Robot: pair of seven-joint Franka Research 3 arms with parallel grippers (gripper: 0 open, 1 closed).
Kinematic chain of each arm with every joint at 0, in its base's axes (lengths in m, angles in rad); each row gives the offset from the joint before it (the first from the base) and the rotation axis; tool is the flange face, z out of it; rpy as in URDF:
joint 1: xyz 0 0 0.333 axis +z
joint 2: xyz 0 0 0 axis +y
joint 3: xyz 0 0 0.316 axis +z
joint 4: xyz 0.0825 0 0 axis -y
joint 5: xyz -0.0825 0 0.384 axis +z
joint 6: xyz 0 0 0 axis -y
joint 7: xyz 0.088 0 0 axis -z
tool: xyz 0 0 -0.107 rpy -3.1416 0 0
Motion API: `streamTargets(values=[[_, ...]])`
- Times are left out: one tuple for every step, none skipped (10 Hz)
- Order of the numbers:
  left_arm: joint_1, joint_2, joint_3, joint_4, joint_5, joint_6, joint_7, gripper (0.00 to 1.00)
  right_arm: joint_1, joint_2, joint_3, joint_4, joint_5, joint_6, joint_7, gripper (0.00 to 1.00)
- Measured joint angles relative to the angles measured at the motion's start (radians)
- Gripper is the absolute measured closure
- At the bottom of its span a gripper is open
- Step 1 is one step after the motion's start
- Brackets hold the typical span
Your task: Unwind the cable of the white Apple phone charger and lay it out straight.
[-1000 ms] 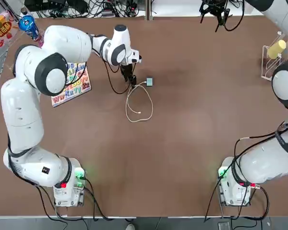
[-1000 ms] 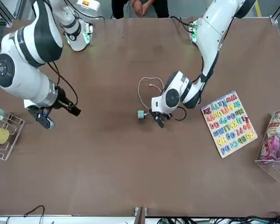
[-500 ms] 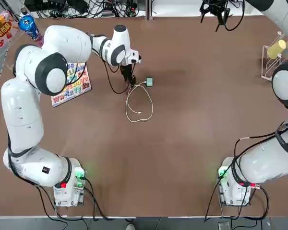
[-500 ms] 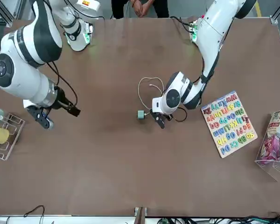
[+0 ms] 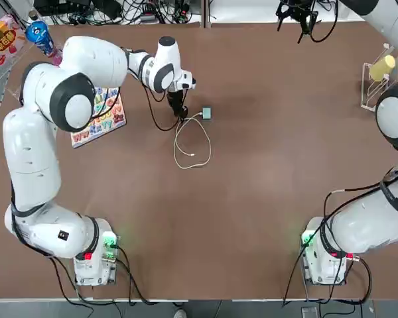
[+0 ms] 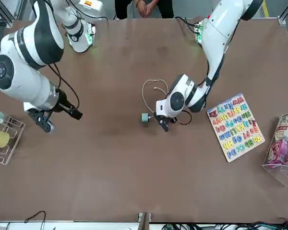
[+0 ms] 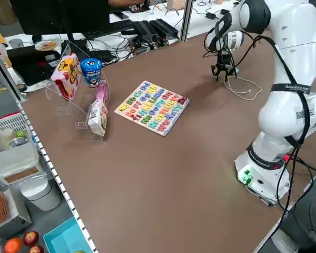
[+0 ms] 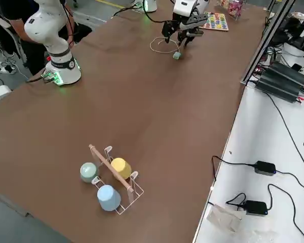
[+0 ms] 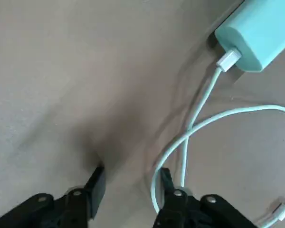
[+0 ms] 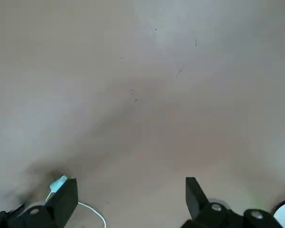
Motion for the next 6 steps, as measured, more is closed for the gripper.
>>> streamTargets(values=[[0.000, 0.000, -0.002, 0.000, 0.000, 0.000, -0.001, 0.39, 0.000, 0.000, 0.000, 0.000, 0.000, 0.005, 0.000, 0.00], [0.000, 0.000, -0.003, 0.000, 0.000, 0.000, -0.002, 0.38, 0.000, 0.000, 0.000, 0.000, 0.000, 0.006, 0.000, 0.00], [-0.001, 0.000, -0.006, 0.000, 0.000, 0.000, -0.005, 0.37, 0.000, 0.000, 0.000, 0.000, 0.000, 0.007, 0.000, 0.00], [-0.003, 0.000, -0.011, -0.001, 0.000, 0.000, -0.012, 0.39, 0.000, 0.001, 0.000, 0.000, 0.000, 0.007, 0.000, 0.00], [-0.004, 0.000, -0.015, -0.001, 0.000, 0.000, -0.015, 0.40, 0.000, 0.002, 0.000, 0.000, 0.000, 0.008, 0.000, 0.00], [-0.004, 0.000, -0.017, -0.001, 0.000, 0.000, -0.016, 0.50, -0.001, 0.002, -0.001, 0.000, 0.000, 0.009, 0.000, 0.00]])
